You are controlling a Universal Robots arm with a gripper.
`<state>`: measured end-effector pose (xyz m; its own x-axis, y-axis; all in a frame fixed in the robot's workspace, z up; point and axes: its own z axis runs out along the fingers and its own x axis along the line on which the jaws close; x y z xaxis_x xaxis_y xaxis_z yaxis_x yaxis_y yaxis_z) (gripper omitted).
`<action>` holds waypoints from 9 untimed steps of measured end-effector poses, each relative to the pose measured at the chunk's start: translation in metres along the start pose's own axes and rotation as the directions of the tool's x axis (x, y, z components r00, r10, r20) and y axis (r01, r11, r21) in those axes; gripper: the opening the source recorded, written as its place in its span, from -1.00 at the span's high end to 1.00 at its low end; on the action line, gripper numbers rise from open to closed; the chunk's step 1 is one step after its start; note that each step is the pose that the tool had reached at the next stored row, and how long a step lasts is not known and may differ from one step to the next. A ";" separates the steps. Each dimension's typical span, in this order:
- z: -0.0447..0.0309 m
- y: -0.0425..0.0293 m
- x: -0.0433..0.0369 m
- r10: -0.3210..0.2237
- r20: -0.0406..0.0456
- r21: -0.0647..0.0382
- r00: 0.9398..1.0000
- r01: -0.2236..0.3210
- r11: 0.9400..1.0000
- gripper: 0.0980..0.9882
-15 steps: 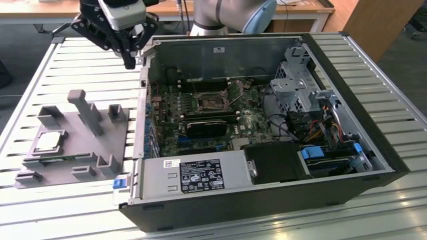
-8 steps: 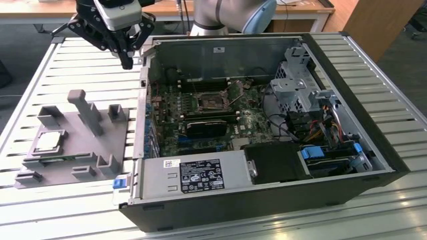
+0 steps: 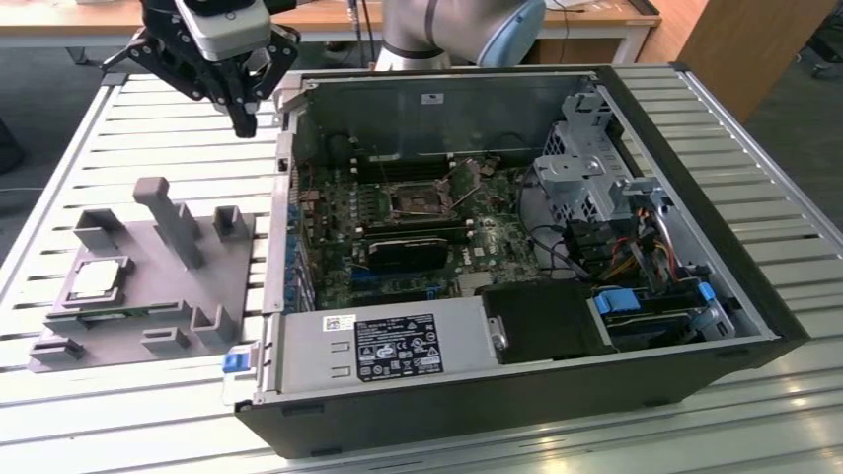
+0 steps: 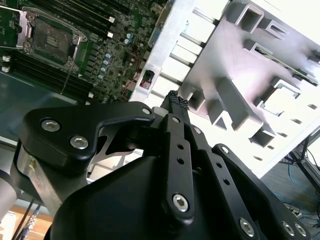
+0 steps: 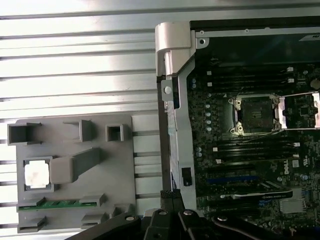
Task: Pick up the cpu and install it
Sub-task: 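Reach for the cpu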
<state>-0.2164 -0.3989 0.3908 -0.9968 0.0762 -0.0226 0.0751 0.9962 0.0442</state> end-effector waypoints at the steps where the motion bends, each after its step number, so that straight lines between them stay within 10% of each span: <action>1: 0.0000 -0.0001 0.0007 0.000 0.000 0.000 1.000 0.000 1.000 0.98; 9: 0.0001 -0.0005 0.0062 0.000 0.000 0.000 1.000 0.000 1.000 0.98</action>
<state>-0.2227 -0.3989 0.3906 -0.9968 0.0762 -0.0226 0.0752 0.9962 0.0442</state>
